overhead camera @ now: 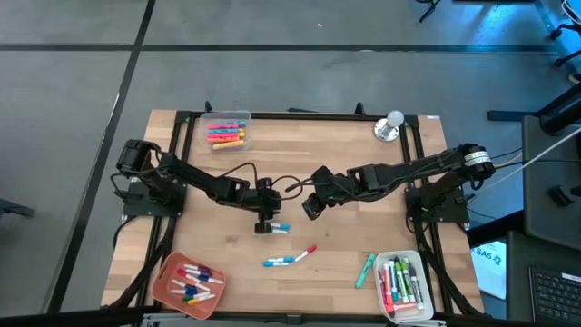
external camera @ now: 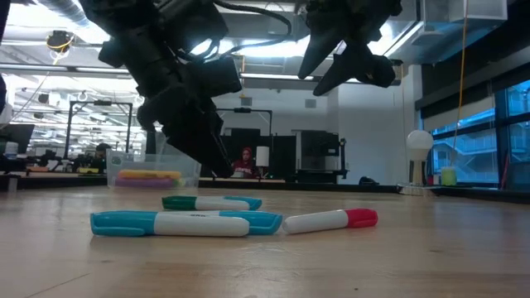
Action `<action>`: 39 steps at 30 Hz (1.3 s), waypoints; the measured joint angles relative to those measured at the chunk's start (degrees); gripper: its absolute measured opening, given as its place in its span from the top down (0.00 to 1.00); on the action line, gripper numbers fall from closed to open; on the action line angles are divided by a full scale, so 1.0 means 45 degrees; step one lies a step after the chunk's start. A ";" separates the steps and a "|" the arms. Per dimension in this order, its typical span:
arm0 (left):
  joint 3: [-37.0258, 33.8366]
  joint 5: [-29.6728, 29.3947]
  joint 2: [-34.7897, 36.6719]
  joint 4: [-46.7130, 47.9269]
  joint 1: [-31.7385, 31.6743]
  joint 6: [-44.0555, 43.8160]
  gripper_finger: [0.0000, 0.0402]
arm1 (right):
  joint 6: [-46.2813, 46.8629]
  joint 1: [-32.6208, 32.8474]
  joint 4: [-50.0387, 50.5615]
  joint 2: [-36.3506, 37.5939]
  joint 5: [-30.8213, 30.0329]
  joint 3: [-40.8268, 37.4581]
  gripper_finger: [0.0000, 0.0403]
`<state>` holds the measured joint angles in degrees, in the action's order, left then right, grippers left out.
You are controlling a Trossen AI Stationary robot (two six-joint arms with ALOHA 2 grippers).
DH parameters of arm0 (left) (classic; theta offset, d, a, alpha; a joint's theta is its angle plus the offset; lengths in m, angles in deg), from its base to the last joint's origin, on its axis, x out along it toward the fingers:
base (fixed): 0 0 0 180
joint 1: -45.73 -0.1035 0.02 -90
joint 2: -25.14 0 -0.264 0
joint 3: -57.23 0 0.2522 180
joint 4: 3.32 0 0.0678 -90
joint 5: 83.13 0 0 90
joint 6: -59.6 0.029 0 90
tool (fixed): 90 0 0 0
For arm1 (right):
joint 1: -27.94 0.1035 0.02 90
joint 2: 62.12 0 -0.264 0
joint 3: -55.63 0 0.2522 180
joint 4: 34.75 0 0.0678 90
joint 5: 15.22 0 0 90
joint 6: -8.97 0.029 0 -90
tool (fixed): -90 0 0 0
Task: Pick & Place Markers
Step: Put the bottom center pitch blue pen into the orange bin
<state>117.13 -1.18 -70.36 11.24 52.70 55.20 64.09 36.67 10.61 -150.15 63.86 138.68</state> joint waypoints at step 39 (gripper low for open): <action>0.0049 0.1282 -0.1852 -0.1821 0.0244 0.0447 0.75 | 0.0017 0.0029 0.0000 0.0000 0.0126 0.0000 0.60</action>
<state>117.35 4.58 -78.69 3.05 53.79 57.21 64.17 36.80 10.61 -150.15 64.43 138.68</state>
